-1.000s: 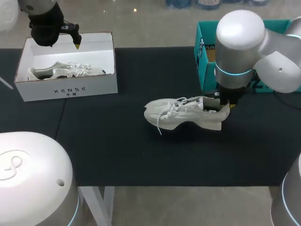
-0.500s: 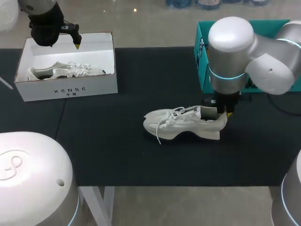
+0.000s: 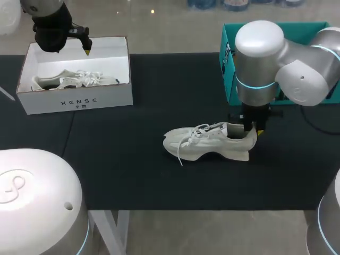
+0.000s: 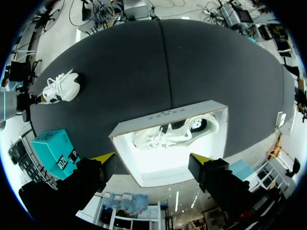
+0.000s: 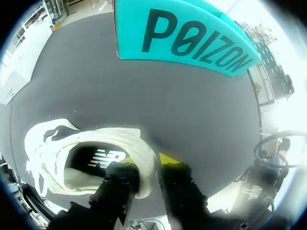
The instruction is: Take the shoe out of the shoebox, open the shoe tongue, remove and reinsert the insole, then place the shoe into the shoebox
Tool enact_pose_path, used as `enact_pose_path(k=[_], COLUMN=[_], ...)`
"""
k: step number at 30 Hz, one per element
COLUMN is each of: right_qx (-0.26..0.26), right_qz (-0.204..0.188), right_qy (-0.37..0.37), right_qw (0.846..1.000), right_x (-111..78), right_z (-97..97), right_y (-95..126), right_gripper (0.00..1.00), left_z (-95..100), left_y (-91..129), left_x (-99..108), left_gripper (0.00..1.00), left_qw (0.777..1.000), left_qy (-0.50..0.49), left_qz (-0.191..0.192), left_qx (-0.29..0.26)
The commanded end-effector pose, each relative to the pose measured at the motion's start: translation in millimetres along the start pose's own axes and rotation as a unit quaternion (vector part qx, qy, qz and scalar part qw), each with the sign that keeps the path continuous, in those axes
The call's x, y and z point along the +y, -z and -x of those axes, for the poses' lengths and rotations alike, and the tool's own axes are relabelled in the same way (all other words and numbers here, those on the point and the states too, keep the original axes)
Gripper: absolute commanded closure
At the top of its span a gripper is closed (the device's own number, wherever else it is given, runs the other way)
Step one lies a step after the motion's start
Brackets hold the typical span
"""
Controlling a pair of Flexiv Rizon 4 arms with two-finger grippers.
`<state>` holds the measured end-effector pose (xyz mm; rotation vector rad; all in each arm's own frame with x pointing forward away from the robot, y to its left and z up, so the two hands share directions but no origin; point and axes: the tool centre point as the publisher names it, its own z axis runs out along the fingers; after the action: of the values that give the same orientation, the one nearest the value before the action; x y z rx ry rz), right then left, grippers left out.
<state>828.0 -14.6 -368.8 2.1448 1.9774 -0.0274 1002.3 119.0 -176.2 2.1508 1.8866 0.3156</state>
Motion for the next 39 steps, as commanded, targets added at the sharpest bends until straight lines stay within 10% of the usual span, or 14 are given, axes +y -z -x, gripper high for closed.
enact_pose_path(k=[1, 10, 17, 38, 39], right_qx=[0.006, 0.055, 0.045, 0.021, 0.023], right_qz=[0.005, -0.013, -0.029, -0.032, -0.015], right_qy=[0.0, 0.061, 0.306, 0.299, 0.354], right_qw=[1.0, 0.997, 0.951, 0.954, 0.935], right_x=[5.9, 12.4, 2.5, 1.2, -0.2], right_z=[1.5, 17.0, 29.8, 33.2, 36.6], right_y=[7, 58, 80, 82, 81], right_gripper=[0.0, 0.0, 0.0, 0.0, 0.0], left_z=[-0.5, -0.5, -0.5, -0.5, -0.5], left_y=[1, 1, 1, 1, 1], left_x=[-1, -1, -1, -1, -1], left_gripper=[0.0, 0.0, 0.0, 0.0, 0.0], left_qw=[1.0, 1.0, 1.0, 1.0, 1.0], left_qy=[0.0, 0.0, 0.0, 0.0, 0.0], left_qz=[0.001, 0.001, 0.001, 0.001, 0.001], left_qx=[0.0, 0.0, 0.0, 0.0, 0.0])
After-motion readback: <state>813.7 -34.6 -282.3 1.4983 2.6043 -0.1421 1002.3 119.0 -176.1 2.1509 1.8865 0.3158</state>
